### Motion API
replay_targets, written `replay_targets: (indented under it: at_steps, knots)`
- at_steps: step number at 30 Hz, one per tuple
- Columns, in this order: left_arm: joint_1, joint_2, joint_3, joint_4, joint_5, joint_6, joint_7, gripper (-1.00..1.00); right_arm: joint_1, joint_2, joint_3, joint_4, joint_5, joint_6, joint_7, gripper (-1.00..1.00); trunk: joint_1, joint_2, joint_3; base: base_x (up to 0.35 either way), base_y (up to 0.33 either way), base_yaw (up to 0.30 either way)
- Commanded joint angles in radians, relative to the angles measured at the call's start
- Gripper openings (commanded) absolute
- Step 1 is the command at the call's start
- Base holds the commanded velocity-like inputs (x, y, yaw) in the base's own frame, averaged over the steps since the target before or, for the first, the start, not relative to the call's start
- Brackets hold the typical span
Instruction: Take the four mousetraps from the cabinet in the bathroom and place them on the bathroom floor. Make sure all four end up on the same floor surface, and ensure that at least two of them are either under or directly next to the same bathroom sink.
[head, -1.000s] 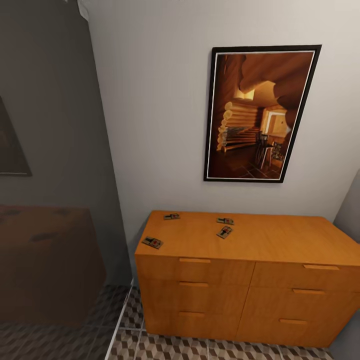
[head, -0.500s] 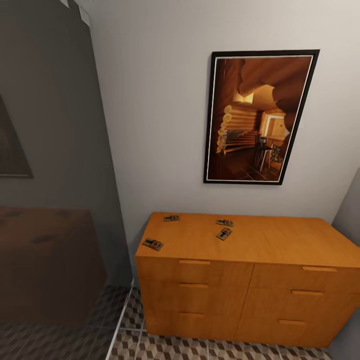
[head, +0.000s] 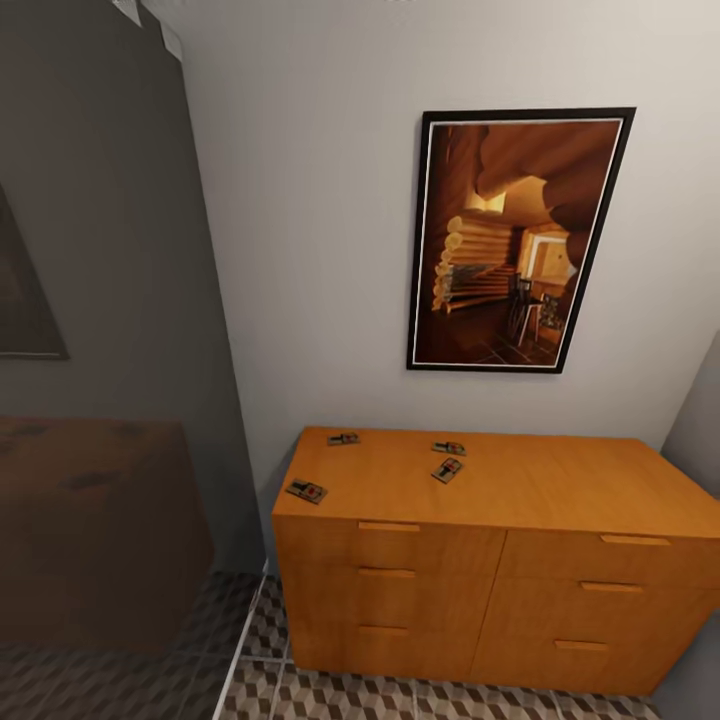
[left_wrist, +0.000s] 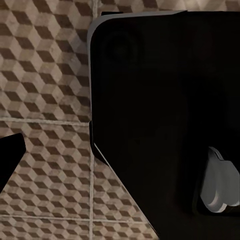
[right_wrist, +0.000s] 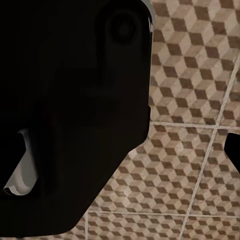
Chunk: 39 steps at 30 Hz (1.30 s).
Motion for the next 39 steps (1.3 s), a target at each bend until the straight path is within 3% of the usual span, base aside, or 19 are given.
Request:
replay_targets:
  at_steps: [1, 37, 39]
  knots:
    - [0.000, 0.000, 0.000, 0.000, 0.001, -0.003, 0.000, 1.00, 0.000, 0.000, 0.000, 0.000, 0.001, -0.003, -0.001, 1.00, -0.004, 0.006, 0.002, 0.000, 0.000, 0.000]
    - [0.000, 0.000, 0.000, 0.000, 0.001, -0.003, 0.000, 1.00, 0.000, -0.003, 0.002, 0.000, 0.002, -0.003, 0.003, 1.00, -0.142, 0.258, 0.115, 0.000, 0.000, 0.000]
    - [0.000, 0.000, 0.000, 0.000, 0.001, -0.003, 0.000, 1.00, 0.000, -0.003, 0.002, 0.000, 0.002, -0.003, 0.004, 1.00, -0.142, 0.258, 0.115, 0.000, 0.000, 0.000]
